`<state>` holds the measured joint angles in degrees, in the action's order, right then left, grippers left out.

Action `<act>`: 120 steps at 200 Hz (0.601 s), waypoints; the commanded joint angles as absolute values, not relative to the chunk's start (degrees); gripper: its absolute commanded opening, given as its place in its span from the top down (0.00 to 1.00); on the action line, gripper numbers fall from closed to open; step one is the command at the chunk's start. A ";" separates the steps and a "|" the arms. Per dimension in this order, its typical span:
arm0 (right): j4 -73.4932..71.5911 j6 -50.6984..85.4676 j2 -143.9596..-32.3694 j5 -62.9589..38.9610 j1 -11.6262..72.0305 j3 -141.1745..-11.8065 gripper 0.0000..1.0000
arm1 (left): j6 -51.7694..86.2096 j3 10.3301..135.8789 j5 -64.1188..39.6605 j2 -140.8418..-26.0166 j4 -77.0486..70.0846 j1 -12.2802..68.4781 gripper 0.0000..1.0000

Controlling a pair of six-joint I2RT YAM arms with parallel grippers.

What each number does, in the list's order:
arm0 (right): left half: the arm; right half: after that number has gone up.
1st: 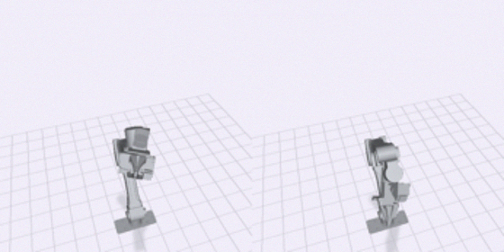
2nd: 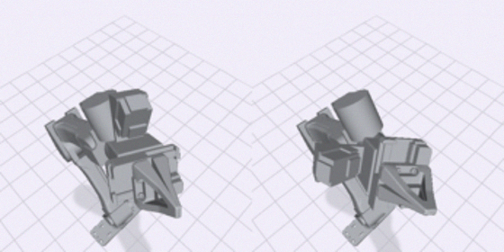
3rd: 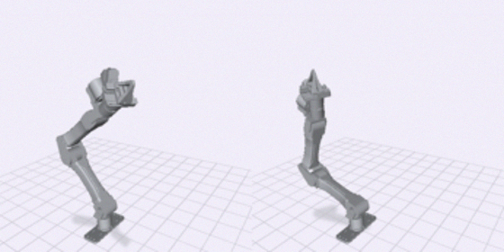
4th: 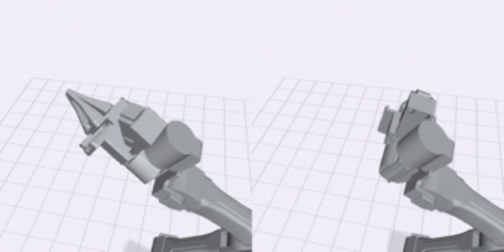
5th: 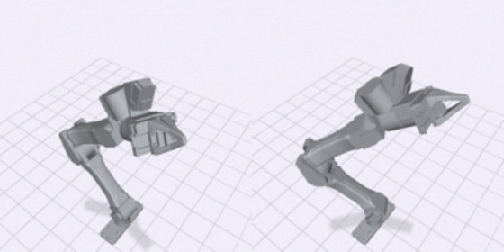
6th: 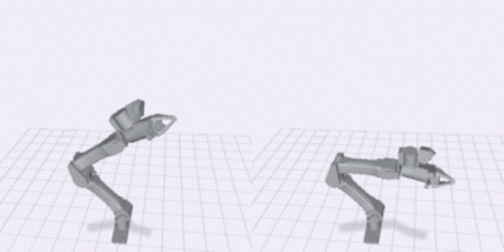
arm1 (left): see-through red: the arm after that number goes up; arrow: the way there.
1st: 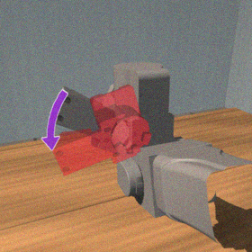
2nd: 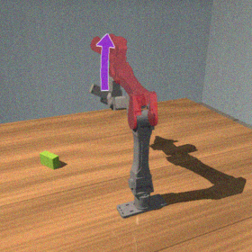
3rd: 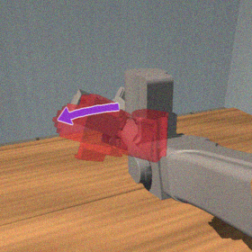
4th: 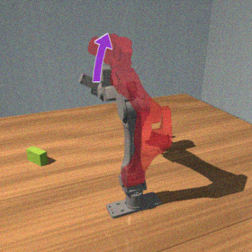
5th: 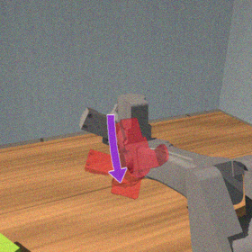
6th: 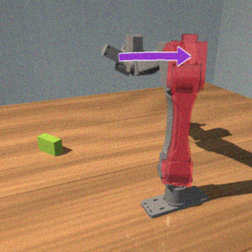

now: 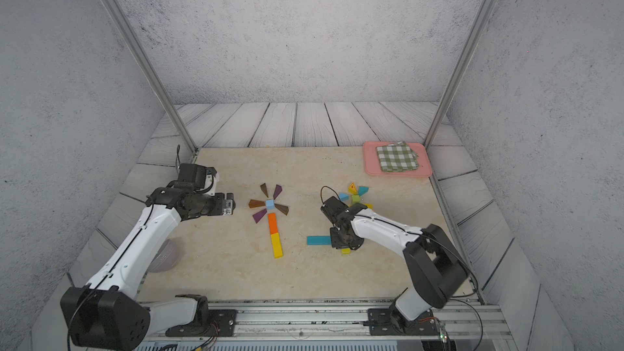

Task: Assemble a small pinwheel with building blocks
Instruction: Pick up the building block from the center of the board, then assemble the building block at the center of the board.

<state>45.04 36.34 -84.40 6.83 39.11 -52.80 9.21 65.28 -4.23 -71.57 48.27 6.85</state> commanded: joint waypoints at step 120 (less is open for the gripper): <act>36.74 28.73 -95.64 7.87 26.01 -55.60 0.90 | 8.72 64.45 -3.39 -71.19 49.22 6.06 0.04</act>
<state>39.07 30.37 -92.49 6.07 26.74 -53.84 9.21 64.95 -4.01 -71.57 48.31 6.76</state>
